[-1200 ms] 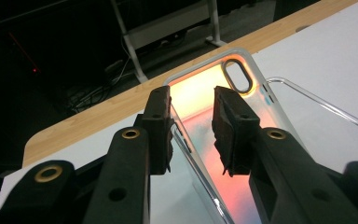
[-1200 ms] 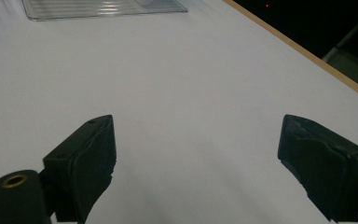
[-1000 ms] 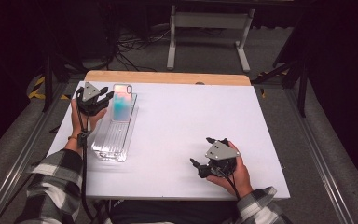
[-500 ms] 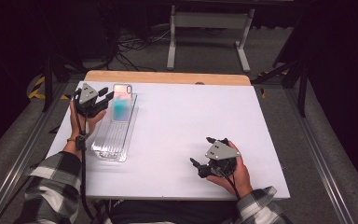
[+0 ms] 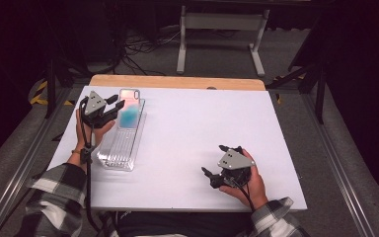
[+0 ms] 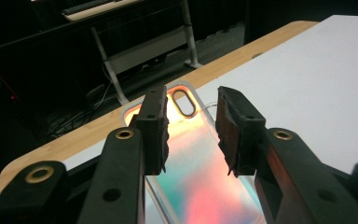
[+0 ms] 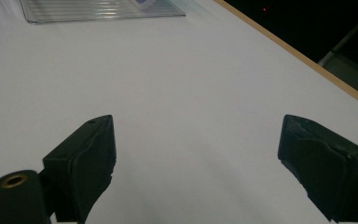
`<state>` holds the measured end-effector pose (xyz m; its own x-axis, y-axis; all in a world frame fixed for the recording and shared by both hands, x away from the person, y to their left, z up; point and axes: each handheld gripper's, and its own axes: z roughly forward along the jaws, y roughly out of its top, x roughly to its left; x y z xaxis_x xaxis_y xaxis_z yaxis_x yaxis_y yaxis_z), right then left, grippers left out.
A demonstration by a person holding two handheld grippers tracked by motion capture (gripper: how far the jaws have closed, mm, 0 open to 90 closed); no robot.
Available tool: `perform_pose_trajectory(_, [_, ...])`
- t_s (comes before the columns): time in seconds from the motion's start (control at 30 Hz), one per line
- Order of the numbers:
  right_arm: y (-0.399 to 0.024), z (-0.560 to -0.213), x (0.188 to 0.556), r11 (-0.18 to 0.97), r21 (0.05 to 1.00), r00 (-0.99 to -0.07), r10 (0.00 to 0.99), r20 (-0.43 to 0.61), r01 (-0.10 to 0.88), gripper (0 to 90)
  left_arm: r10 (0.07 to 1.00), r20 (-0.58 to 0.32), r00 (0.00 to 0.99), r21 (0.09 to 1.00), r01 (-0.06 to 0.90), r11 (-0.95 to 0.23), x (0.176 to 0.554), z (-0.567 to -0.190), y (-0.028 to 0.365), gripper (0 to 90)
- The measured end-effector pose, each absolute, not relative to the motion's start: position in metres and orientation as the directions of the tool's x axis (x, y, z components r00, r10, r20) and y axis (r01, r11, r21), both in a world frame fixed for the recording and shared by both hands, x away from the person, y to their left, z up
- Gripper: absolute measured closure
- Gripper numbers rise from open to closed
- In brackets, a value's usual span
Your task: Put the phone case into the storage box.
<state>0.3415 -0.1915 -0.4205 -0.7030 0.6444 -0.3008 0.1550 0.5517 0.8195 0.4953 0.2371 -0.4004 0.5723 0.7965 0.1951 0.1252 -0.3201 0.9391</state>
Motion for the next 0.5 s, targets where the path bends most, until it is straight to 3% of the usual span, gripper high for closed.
perform_pose_trajectory(0.5, [-0.1943,-0.4183,0.3403,0.548,0.824,-0.695,0.648,-0.31,0.143,11.7,0.78,0.181,0.599,0.951,0.095,-0.294,0.4848,-0.3927,0.2345,59.4])
